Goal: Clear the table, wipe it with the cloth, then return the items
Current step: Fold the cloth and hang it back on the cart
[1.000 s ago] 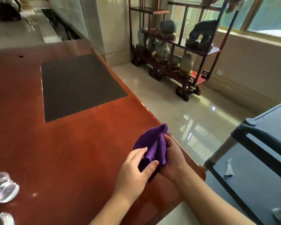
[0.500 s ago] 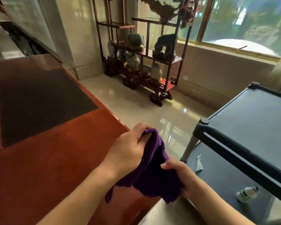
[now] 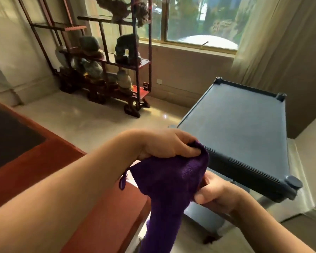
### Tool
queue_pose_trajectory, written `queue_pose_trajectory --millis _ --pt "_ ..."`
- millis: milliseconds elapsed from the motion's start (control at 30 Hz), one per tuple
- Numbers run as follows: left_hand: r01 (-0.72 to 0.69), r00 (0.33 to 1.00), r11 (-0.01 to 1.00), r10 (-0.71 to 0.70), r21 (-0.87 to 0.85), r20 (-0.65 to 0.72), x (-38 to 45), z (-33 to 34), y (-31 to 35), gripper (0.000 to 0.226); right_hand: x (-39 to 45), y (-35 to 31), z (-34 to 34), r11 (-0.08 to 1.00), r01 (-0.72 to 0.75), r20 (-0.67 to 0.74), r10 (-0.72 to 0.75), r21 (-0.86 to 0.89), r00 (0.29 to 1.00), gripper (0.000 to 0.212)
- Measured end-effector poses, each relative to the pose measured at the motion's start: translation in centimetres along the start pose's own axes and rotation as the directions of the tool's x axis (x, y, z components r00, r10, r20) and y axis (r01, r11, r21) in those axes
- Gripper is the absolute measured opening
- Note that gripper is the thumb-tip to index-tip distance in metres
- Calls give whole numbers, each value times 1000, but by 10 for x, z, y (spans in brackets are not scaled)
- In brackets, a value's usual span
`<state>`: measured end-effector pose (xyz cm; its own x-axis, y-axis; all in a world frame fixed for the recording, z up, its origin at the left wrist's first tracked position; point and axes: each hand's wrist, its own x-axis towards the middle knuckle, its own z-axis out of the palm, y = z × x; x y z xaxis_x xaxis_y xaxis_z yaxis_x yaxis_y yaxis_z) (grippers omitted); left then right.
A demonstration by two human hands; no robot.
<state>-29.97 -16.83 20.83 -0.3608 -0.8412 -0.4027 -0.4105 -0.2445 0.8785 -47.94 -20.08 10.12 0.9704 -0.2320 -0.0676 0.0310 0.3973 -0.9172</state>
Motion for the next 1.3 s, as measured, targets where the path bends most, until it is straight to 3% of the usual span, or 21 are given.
queue_pose_trajectory --millis 167,233,333,400,467,533,600,667,733,800,900,1133,1300 --pt "66 994 998 -67 18 88 61 11 6 16 -38 -13 -11 1000 -12 -244 15 12 970 39" --pt "45 992 996 -36 -73 123 80 14 2 23 -51 -14 -15 997 -9 -272 31 80 962 34" --pt "16 973 957 52 -290 225 102 17 -13 52 -66 -12 -20 966 79 -295 -4 245 956 36" --pt "38 955 882 107 -471 277 111 20 -31 78 -74 -14 -23 927 160 -294 -57 339 954 43" --pt "98 930 694 190 -713 314 121 32 -53 94 -82 -19 -30 896 212 -307 -91 390 947 41" --pt "148 877 504 331 -851 349 128 47 -69 98 -87 -25 -39 878 233 -330 -92 418 939 38" --pt "160 857 459 374 -874 353 132 59 -78 102 -89 -32 -47 863 263 -362 -101 431 927 37" --pt "119 883 445 362 -888 300 135 60 -79 99 -88 -39 -56 861 285 -422 -91 422 902 32" --pt "44 943 501 265 -864 202 139 55 -71 83 -84 -47 -66 888 277 -481 -73 367 873 21" --pt "-25 991 588 119 -809 57 147 48 -62 53 -81 -55 -78 906 262 -540 -44 333 841 24" --pt "-50 998 625 -5 -779 -68 164 37 -48 22 -77 -63 -102 923 210 -642 49 322 765 20" --pt "184 931 762 -338 -621 -139 201 25 -28 13 -66 -59 -161 960 82 -850 194 267 490 19" --pt "162 880 866 -344 -473 -328 218 29 -34 5 -62 -49 -181 961 6 -903 258 276 344 19"
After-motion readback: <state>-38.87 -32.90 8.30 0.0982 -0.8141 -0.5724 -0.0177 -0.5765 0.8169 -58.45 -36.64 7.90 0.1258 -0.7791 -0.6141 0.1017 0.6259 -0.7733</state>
